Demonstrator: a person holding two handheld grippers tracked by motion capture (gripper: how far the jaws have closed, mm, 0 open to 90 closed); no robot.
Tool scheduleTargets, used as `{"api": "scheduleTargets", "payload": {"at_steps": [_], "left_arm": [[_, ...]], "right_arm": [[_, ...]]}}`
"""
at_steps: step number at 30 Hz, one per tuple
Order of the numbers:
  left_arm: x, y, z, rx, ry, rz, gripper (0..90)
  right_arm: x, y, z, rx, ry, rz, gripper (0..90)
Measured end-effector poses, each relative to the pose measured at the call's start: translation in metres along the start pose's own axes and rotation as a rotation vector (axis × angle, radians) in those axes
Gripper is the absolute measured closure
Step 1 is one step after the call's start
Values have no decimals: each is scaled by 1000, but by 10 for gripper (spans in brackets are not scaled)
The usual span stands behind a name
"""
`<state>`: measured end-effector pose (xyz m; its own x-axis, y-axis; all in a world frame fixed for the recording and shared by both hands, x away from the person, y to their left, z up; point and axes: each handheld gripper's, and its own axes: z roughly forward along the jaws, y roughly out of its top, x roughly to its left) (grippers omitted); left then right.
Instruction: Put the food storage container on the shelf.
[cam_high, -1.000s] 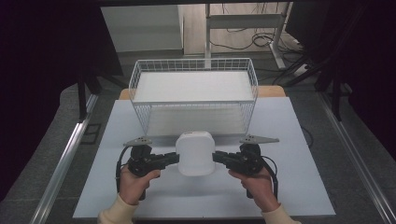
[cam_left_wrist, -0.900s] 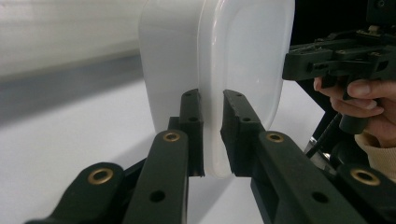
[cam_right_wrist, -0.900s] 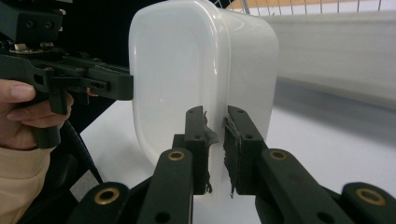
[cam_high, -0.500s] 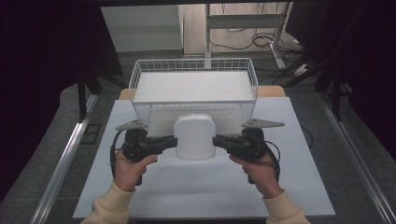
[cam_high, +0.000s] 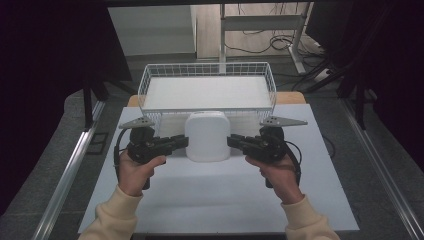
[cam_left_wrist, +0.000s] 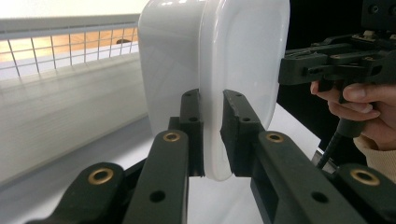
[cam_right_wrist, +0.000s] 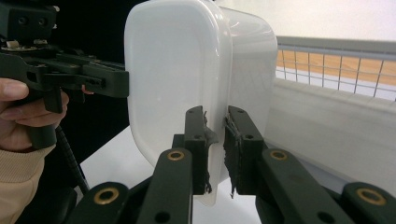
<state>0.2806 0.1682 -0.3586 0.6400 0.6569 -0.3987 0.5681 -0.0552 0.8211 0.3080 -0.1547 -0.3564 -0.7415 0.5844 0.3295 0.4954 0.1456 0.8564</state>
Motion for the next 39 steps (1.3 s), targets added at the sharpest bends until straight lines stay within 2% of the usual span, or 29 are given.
{"api": "scheduleTargets", "payload": {"at_steps": [6, 17, 23, 29, 35, 39], "left_arm": [[0, 14, -1, -4, 4, 11, 793], [2, 54, -2, -6, 7, 38, 793], [11, 78, 0, -6, 1, 35, 795], [24, 105, 7, 19, 8, 26, 795], [37, 122, 13, 15, -18, -2, 797], [45, 129, 19, 21, -21, -20, 796]], "right_arm": [[-1, 13, -1, -3, -8, -9, 799], [-7, 48, -3, -17, -6, -10, 798], [-20, 73, 4, -16, 5, 7, 797], [-34, 92, 14, -7, 15, 30, 797], [-45, 107, 19, -1, 24, 51, 797], [-52, 123, 24, 23, 8, 59, 797]]}}
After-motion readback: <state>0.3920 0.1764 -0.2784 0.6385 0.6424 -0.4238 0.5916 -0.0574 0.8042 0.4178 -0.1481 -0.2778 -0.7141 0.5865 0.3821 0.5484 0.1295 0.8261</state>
